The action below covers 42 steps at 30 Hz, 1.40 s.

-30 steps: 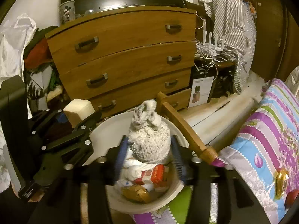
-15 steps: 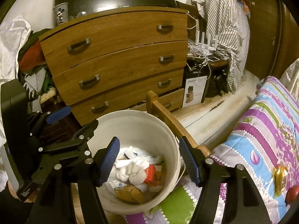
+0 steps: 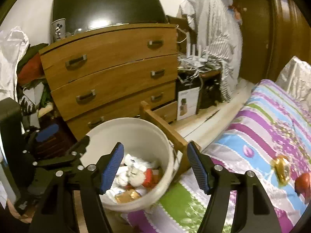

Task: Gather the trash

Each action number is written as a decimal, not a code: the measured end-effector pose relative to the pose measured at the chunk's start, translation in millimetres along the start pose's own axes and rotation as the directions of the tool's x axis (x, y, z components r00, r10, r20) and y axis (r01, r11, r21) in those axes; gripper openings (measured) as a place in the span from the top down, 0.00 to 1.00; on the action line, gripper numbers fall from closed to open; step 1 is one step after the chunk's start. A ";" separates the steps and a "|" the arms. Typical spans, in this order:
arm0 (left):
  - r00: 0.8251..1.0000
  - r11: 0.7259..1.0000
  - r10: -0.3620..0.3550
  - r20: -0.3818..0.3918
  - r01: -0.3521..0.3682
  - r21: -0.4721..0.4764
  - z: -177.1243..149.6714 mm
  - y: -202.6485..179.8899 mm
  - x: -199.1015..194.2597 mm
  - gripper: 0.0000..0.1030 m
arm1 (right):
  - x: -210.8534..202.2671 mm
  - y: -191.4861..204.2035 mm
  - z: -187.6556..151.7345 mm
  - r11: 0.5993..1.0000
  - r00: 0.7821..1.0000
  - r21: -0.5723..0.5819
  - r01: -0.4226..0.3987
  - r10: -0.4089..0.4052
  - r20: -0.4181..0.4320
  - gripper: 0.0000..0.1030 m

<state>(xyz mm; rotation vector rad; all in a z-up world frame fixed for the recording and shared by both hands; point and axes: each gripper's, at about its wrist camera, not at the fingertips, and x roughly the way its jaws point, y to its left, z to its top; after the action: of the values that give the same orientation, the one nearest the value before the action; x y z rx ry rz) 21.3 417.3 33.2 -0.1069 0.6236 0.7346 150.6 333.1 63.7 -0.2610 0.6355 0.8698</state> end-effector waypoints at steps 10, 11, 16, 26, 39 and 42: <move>0.999 0.999 0.000 0.034 0.002 -0.049 -7.6 -2.8 -21.2 0.13 | -32.4 -15.3 -37.2 0.997 0.998 0.080 0.020 -0.026 0.065 0.29; 0.999 0.999 -0.001 0.035 0.003 -0.050 -8.4 -3.8 -21.9 0.12 | -35.7 -14.2 -40.7 0.997 0.997 0.079 0.025 -0.031 0.072 0.28; 0.998 0.999 -0.012 0.063 0.015 -0.047 -14.0 -8.4 -31.8 0.08 | -42.8 -10.0 -49.8 0.997 0.996 0.071 0.028 -0.034 0.086 0.25; 0.996 0.999 -0.042 0.075 0.043 -0.016 -21.8 -15.5 -36.5 0.06 | -48.6 -17.8 -55.7 0.995 0.995 0.097 0.029 -0.038 0.093 0.25; 0.993 0.996 -0.065 0.102 0.070 -0.050 -24.7 -14.5 -44.0 0.06 | -56.4 -26.6 -55.4 0.991 0.993 0.130 0.014 -0.029 0.117 0.21; 0.993 0.997 -0.057 0.106 0.063 -0.054 -23.9 -12.3 -44.7 0.06 | -57.3 -27.6 -55.7 0.991 0.993 0.132 0.011 -0.027 0.118 0.21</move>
<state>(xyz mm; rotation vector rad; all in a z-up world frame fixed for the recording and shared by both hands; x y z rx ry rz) -8.0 374.3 37.6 -0.1390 0.4981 0.6957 121.8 254.1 54.1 -0.0955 0.5749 0.8153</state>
